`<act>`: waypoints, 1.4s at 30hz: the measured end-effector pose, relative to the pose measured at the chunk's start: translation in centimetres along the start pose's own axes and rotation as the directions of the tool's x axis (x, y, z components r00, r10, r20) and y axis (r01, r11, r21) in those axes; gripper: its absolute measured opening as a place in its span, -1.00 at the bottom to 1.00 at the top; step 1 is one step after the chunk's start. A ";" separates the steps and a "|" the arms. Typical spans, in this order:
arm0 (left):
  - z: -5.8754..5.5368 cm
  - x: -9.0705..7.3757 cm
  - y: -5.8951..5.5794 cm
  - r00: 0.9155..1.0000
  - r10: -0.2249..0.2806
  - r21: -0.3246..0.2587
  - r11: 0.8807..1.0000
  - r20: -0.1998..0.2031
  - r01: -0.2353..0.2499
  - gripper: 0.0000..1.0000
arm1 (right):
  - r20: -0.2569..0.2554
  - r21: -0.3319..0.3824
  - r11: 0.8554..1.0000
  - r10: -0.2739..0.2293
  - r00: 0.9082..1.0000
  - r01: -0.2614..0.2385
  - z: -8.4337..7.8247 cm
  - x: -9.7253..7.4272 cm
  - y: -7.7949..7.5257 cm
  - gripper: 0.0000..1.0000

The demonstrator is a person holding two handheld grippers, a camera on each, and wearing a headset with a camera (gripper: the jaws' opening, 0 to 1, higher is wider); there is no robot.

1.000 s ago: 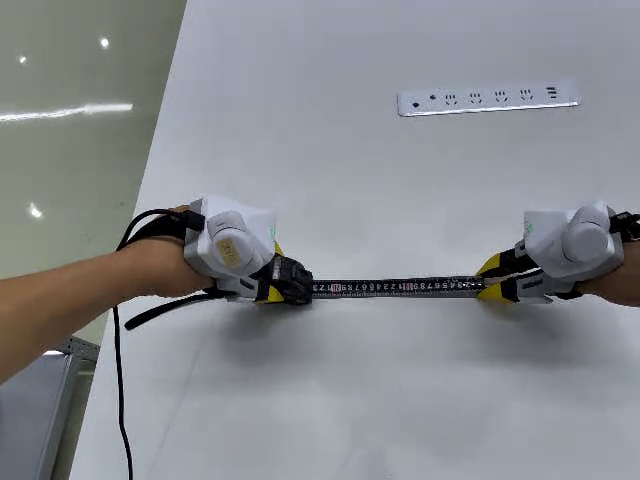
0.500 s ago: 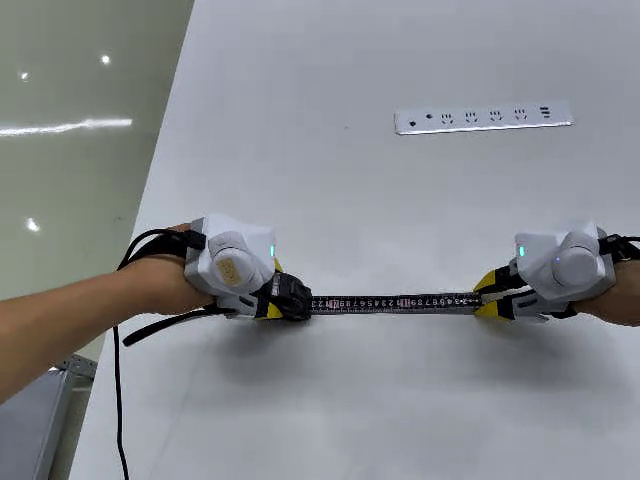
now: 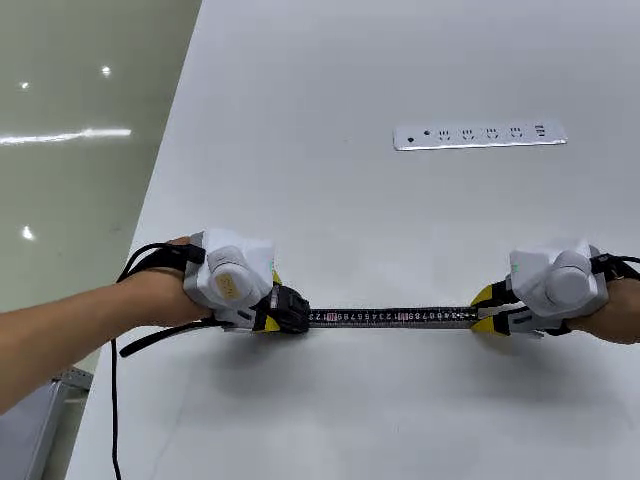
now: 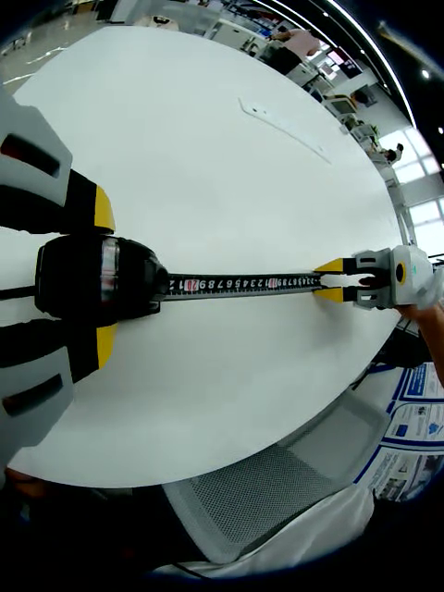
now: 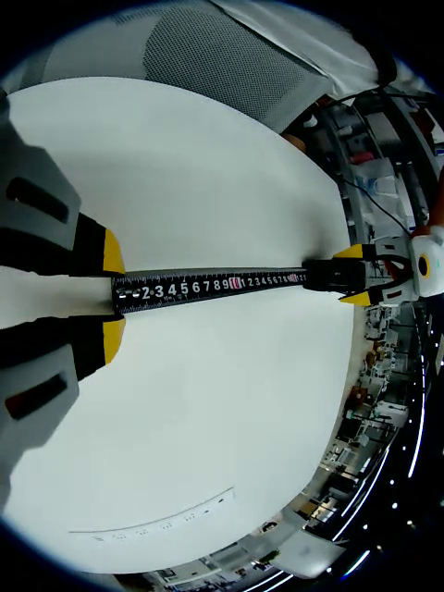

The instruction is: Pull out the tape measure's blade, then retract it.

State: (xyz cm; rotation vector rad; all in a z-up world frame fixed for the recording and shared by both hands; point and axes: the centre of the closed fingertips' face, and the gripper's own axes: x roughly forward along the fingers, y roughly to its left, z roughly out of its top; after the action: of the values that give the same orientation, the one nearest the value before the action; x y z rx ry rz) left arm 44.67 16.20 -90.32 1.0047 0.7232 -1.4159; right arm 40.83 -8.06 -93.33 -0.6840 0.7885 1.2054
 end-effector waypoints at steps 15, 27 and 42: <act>-0.1 -0.3 0.6 0.999 0.036 -0.022 0.999 -0.004 -0.037 -0.21 | -0.019 0.035 0.999 -0.019 1.000 0.020 -0.1 0.1 0.0 -0.69; 0.0 -1.2 0.7 0.997 0.078 -0.057 0.995 0.012 -0.077 -0.11 | -0.025 0.095 0.994 -0.045 0.999 0.047 -0.2 0.0 -0.2 -0.61; -0.4 -2.6 1.0 0.988 0.152 -0.112 0.982 0.011 -0.150 0.09 | -0.016 0.180 0.980 -0.086 0.996 0.088 0.7 -0.9 -0.3 -0.47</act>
State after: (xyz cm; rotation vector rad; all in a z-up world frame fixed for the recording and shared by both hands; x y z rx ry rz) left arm 45.55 17.62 -88.08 0.9381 0.6887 -1.2397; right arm 41.09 -8.04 -92.21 -0.5684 0.8546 1.0384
